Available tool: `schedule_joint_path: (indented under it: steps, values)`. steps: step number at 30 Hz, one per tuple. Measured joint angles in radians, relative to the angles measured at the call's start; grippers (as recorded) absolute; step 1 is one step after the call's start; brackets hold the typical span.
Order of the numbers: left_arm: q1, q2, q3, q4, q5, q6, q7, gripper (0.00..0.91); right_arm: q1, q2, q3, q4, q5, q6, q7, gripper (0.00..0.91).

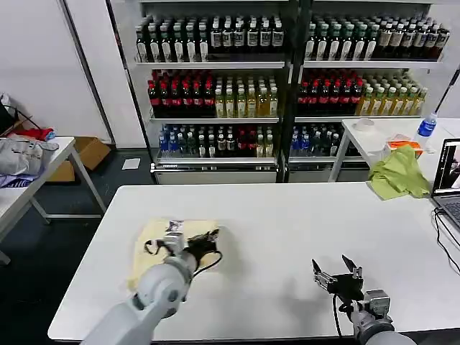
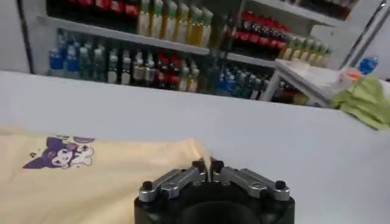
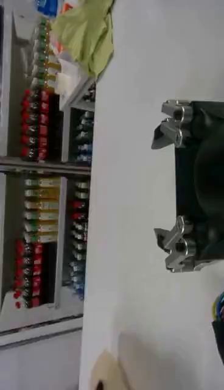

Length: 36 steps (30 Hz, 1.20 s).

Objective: Fold and organize the clothes.

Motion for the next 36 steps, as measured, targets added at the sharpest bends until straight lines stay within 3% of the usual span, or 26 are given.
schedule_joint_path:
  steps: [3,4,5,6,7,15,24,29,36]
  values:
    - [-0.041,-0.05,0.037,0.044,-0.003,-0.009,-0.004,0.04,-0.003,-0.003,0.006,-0.002,0.001,0.0,-0.001,0.907]
    - [-0.055,-0.066,0.05,0.059,-0.003,-0.012,-0.004,0.081,-0.003,-0.004,0.007,-0.003,0.002,0.0,-0.001,0.907]
    - [-0.065,-0.08,0.061,0.071,-0.002,-0.015,-0.004,0.242,-0.003,-0.005,0.009,-0.004,0.002,0.001,-0.001,0.907]
    - [-0.073,-0.092,0.072,0.082,-0.001,-0.016,-0.003,0.846,-0.003,-0.006,0.011,-0.005,0.004,0.001,-0.001,0.907]
    - [-0.081,-0.106,0.083,0.094,0.001,-0.017,-0.001,0.907,-0.003,-0.008,0.013,-0.006,0.005,0.001,-0.001,0.907]
    - [-0.115,-0.177,0.124,0.136,0.009,-0.04,0.031,0.907,-0.001,-0.018,0.02,-0.013,0.01,0.006,-0.003,0.907]
    - [-0.102,-0.183,0.103,0.107,-0.034,-0.093,0.09,0.907,0.015,-0.032,0.013,-0.012,0.02,0.011,-0.002,0.907]
    - [-0.062,-0.15,0.041,0.045,-0.03,-0.118,0.111,0.907,0.028,-0.036,0.012,0.001,0.016,0.018,0.001,0.907]
    - [0.067,-0.03,-0.124,-0.082,0.08,-0.17,0.151,0.907,0.048,-0.024,0.001,0.018,0.011,0.028,0.004,0.907]
